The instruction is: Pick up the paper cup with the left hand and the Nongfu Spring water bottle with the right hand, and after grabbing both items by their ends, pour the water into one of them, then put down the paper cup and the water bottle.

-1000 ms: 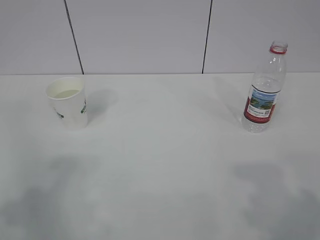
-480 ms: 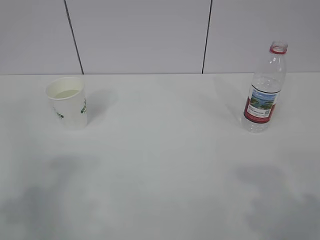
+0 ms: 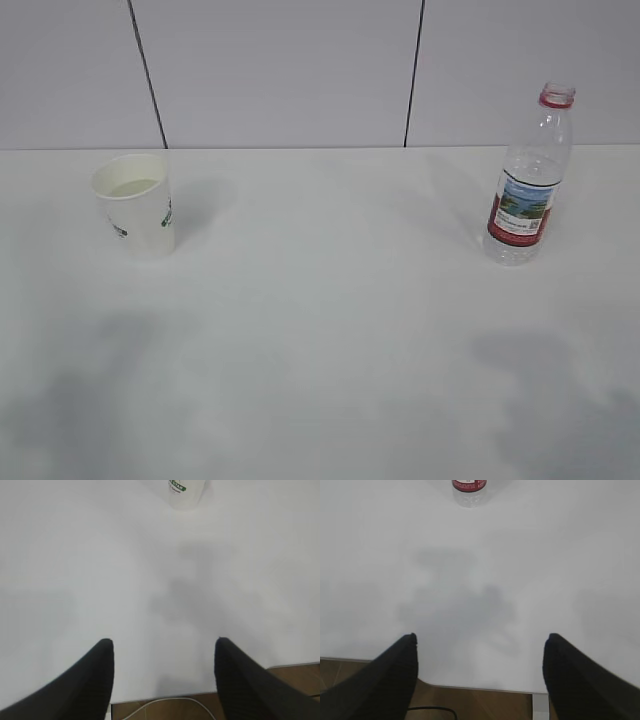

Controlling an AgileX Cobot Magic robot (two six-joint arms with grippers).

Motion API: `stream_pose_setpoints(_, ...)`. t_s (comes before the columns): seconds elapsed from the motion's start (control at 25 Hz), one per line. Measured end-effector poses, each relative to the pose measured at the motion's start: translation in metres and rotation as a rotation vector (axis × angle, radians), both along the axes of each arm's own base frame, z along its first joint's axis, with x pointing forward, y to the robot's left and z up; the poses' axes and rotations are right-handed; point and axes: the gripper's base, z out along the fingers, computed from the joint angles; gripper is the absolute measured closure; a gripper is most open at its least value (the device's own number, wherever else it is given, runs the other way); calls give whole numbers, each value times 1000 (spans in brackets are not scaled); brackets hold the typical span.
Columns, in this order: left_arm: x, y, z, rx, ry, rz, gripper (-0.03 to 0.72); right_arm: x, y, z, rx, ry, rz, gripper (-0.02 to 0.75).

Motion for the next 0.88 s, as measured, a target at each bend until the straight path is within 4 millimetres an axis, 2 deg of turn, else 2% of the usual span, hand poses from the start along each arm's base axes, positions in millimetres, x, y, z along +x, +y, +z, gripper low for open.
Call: stream_pose_setpoints(0.88, 0, 0, 0, 0, -1, 0, 223, 0, 0, 0, 0, 1, 0, 153)
